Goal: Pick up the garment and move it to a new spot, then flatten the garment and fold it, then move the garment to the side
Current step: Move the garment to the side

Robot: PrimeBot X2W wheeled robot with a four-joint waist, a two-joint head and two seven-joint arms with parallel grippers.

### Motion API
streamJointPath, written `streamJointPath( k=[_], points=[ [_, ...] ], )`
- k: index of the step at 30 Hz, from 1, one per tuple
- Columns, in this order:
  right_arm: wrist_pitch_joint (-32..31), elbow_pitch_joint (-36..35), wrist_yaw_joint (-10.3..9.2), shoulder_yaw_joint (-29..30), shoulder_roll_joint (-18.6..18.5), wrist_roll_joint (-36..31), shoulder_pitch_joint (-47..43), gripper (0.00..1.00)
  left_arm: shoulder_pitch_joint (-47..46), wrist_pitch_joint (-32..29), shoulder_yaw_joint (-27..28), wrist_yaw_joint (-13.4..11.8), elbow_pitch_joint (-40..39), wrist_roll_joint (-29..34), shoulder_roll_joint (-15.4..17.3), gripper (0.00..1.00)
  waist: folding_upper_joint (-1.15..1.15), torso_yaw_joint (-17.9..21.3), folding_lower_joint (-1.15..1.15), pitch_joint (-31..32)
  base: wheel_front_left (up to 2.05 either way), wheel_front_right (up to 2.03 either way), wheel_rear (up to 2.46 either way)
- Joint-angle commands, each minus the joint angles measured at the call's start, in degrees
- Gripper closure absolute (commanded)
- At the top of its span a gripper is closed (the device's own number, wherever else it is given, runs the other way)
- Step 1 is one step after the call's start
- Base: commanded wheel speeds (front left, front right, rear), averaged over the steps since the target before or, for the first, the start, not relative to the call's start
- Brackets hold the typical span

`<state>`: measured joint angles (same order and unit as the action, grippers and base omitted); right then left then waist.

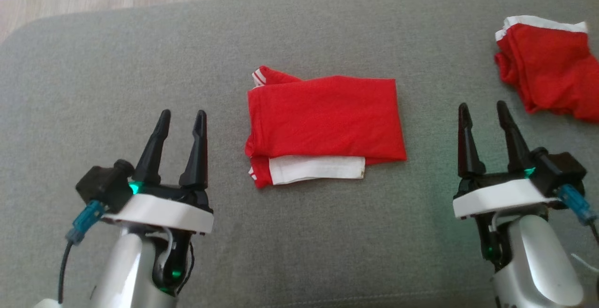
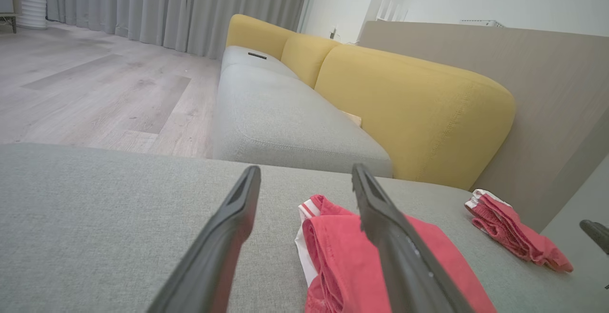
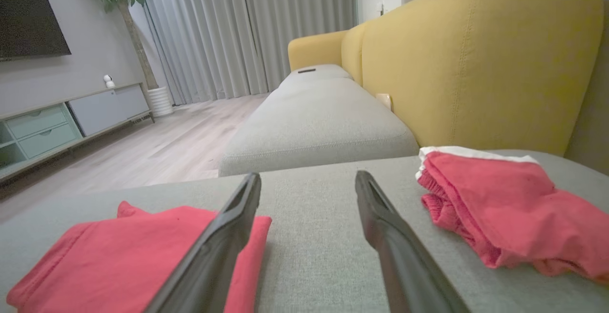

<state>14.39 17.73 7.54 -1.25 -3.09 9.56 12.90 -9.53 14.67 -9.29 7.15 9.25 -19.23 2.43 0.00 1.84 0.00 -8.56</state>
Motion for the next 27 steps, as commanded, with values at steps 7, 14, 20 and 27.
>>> streamJointPath(
  k=[7, 14, 20, 27],
  points=[
    [-1.95, 3.83, -0.05, -1.91, 0.21, -1.27, 5.50, 0.00, -3.83, 0.33, -0.11, 0.34, -2.03, 0.27, 0.45, 0.00, 0.00, -2.00, 0.00, -2.62, 0.00, 0.00, 0.00],
    [-6.38, 10.11, -0.05, -3.91, 0.21, 2.43, 9.64, 0.00, -5.19, 0.33, -1.70, 0.34, -1.62, -0.11, 0.45, 0.00, 0.00, -4.60, 0.00, -5.22, 0.00, 0.00, 0.00],
    [-10.07, 16.35, -0.05, -7.06, 0.21, 5.73, 12.42, 0.00, -6.30, 0.33, -2.92, 0.34, -1.15, -0.28, 0.45, 0.00, 0.00, -6.87, 0.00, -6.79, 0.00, 0.00, 0.00],
    [-13.39, 24.32, -0.05, -9.86, 0.21, 6.98, 15.60, 0.00, -6.78, 0.33, -3.34, 0.34, -1.01, -0.49, 0.45, 0.00, 0.00, -8.08, 0.00, -7.25, 0.00, 0.00, 0.00]
  ],
)
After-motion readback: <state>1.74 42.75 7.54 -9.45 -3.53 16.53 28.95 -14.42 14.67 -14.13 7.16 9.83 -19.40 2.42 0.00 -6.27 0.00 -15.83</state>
